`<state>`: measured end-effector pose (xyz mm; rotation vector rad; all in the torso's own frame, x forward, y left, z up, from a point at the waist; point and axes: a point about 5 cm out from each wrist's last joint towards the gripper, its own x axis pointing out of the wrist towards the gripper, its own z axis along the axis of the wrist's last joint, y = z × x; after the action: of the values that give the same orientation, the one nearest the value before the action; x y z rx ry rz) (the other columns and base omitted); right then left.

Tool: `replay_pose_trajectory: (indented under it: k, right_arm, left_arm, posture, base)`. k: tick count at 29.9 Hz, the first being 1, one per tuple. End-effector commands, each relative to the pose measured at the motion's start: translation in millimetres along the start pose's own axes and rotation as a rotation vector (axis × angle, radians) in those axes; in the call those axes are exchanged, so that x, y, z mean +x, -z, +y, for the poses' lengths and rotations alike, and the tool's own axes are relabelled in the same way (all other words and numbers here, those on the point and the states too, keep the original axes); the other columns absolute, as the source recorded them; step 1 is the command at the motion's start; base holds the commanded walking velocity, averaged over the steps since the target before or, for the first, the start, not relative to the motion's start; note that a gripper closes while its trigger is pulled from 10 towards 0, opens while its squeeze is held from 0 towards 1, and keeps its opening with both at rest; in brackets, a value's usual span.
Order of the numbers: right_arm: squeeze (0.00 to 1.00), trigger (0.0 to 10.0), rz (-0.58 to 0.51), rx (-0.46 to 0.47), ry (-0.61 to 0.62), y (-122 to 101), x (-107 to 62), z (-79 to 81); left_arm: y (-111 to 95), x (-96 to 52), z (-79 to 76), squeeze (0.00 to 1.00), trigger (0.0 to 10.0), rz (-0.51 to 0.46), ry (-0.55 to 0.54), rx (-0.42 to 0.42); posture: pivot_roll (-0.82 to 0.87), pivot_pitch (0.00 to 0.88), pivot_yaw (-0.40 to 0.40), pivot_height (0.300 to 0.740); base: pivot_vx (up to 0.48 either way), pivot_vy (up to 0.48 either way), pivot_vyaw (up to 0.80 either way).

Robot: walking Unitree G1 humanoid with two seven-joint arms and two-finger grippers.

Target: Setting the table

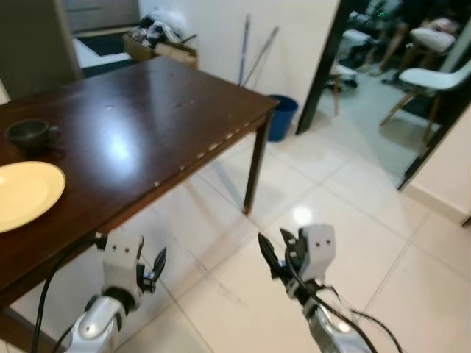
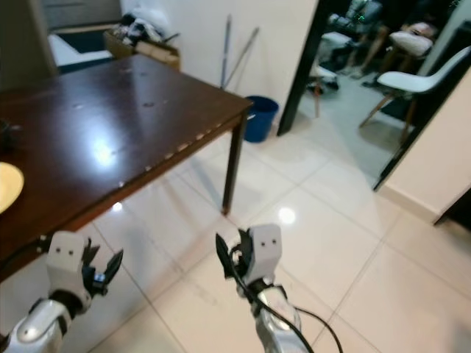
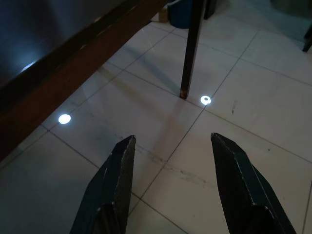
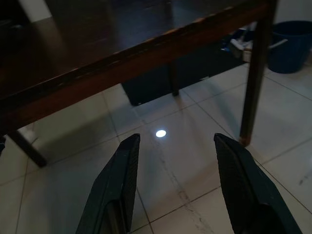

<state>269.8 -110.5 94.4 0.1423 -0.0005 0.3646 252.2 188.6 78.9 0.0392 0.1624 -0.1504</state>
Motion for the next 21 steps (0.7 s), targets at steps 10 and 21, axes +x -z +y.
replay_pose_trajectory:
  k: [10, 21]
  right_arm:
    - [0.00, 10.0, 0.024, -0.002, 0.018, 4.0, -3.5, -5.0]
    - [0.00, 10.0, 0.026, -0.003, 0.017, 3.9, -4.1, -5.0]
  left_arm:
    - [2.1, -0.6, -3.0, 0.00, 10.0, 0.009, 0.006, 0.000]
    - [2.6, -1.8, -3.1, 0.00, 10.0, 0.012, 0.005, -0.001]
  posture:
    - [-0.01, 0.012, 0.036, 0.740]
    - [-0.01, 0.017, 0.034, 0.740]
  base:
    - [0.000, 0.000, -0.80]
    - [0.000, 0.000, -0.80]
